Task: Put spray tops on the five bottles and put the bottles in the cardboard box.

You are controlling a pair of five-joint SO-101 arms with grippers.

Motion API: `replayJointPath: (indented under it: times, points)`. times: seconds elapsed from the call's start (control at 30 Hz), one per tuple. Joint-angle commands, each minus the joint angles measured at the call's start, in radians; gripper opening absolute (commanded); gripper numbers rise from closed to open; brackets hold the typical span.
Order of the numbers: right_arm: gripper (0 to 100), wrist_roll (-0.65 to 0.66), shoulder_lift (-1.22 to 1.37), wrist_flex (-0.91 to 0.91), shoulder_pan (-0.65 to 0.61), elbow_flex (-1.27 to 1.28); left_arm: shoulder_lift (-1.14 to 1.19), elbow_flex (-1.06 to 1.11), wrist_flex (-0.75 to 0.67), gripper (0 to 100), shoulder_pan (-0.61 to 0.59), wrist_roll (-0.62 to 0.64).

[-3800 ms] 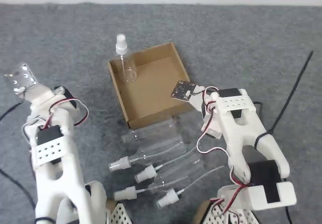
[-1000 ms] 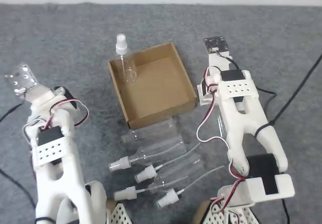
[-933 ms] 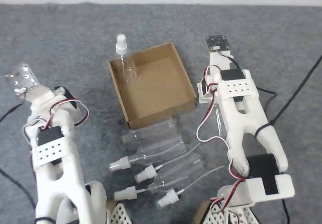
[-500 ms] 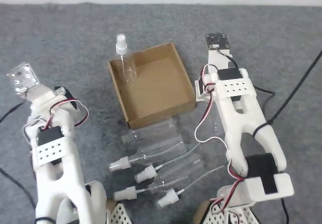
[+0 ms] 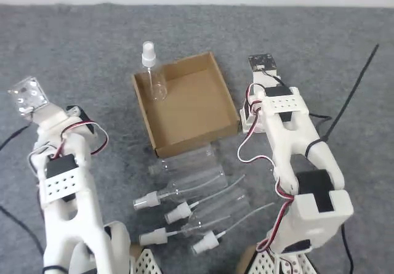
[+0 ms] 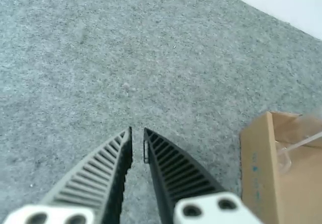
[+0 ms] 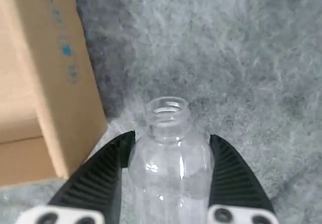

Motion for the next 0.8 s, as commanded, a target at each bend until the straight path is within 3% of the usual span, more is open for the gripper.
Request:
replayJointPath:
  times: [0.0, 0.17, 0.77]
  points:
    - [17.7, 0.026, -0.019, 0.048, 0.007, -0.043, -0.037, -0.016, -0.029, 3, 0.002, -0.008]
    - [28.4, 0.086, -0.018, 0.084, 0.005, -0.057, -0.037, -0.016, -0.029, 3, 0.002, -0.008]
    - [21.3, 0.081, -0.021, 0.139, 0.002, -0.057, -0.037, -0.016, -0.029, 3, 0.002, -0.008]
